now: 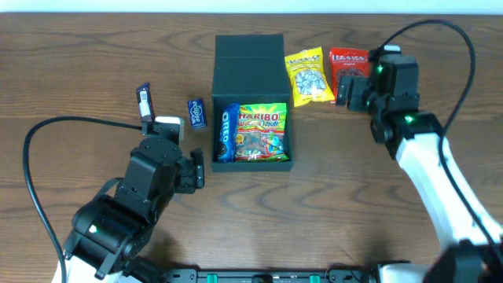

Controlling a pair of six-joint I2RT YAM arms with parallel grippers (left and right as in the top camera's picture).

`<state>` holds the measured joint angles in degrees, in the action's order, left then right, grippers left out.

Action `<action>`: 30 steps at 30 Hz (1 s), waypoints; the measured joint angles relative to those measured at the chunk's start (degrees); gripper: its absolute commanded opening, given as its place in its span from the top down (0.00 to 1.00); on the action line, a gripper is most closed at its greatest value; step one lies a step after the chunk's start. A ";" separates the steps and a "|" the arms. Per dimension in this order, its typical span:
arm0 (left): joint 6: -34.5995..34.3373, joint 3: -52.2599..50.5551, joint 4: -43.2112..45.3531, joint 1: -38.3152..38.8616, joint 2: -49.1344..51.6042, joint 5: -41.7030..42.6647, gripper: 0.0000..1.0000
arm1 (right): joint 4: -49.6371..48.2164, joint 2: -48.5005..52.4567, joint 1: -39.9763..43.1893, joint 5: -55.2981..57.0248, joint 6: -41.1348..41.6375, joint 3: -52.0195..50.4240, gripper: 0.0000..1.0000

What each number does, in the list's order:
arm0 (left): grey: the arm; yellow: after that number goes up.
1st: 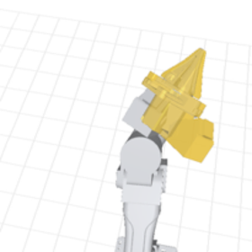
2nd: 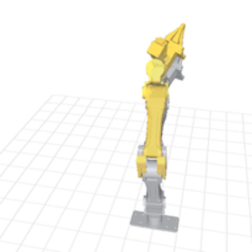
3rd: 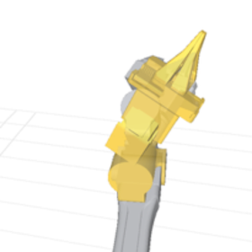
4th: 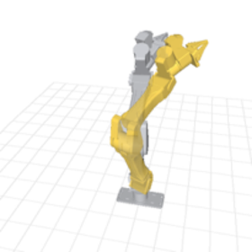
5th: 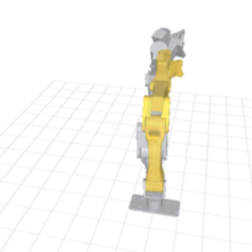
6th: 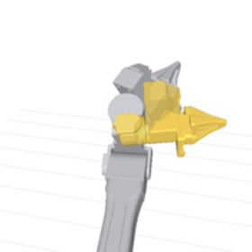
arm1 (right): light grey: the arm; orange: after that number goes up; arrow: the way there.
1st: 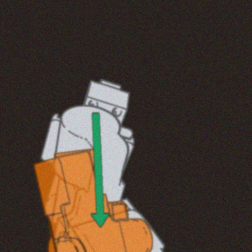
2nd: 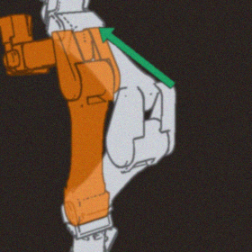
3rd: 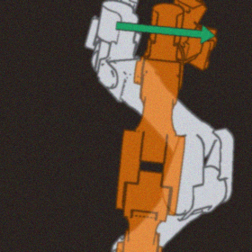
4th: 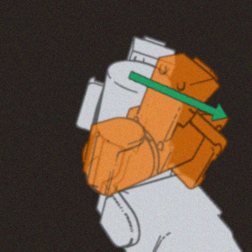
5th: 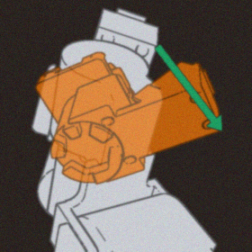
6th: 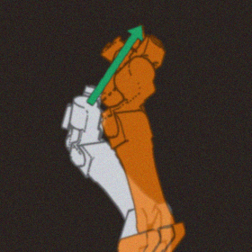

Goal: Pack container
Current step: 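Reach right gripper to the red Hacks bag and grasp it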

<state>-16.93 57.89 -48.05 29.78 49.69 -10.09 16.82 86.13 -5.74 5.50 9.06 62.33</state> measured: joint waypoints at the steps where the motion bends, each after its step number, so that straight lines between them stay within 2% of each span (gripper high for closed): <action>1: -0.02 0.00 0.13 0.00 0.02 -0.04 0.13 | -2.14 1.77 0.70 0.22 -0.33 0.09 0.02; 6: -0.66 0.00 0.04 0.00 0.02 -0.26 0.11 | -11.65 10.47 3.58 0.98 -1.05 0.42 0.03; 10: -0.96 0.00 0.04 0.00 0.02 -0.33 0.02 | -18.36 17.07 4.09 1.03 -1.20 0.52 0.04; 18: -1.11 0.00 0.11 -0.04 0.00 1.31 0.05 | -31.80 27.78 4.11 2.62 -0.24 0.63 0.05; 22: -1.09 0.00 0.11 -0.04 0.02 1.95 0.05 | -33.42 30.64 4.11 3.43 1.22 0.63 0.08; 24: -1.11 0.00 0.09 -0.04 0.00 2.05 0.05 | -33.86 31.67 4.11 3.56 1.66 0.63 0.16; 26: -1.29 0.00 0.09 -0.04 0.00 2.19 0.05 | -34.75 32.68 4.13 3.50 2.27 0.63 0.31; 28: -1.49 0.00 0.09 -0.04 0.00 2.21 0.05 | -35.82 33.03 4.13 3.50 2.56 0.63 0.39; 30: -1.97 0.00 0.09 -0.04 0.00 2.21 0.05 | -37.00 33.55 4.20 3.54 2.99 0.63 0.54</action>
<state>-18.90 57.89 -47.97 29.74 49.69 -7.88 -20.18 119.68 -1.54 9.04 12.05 62.96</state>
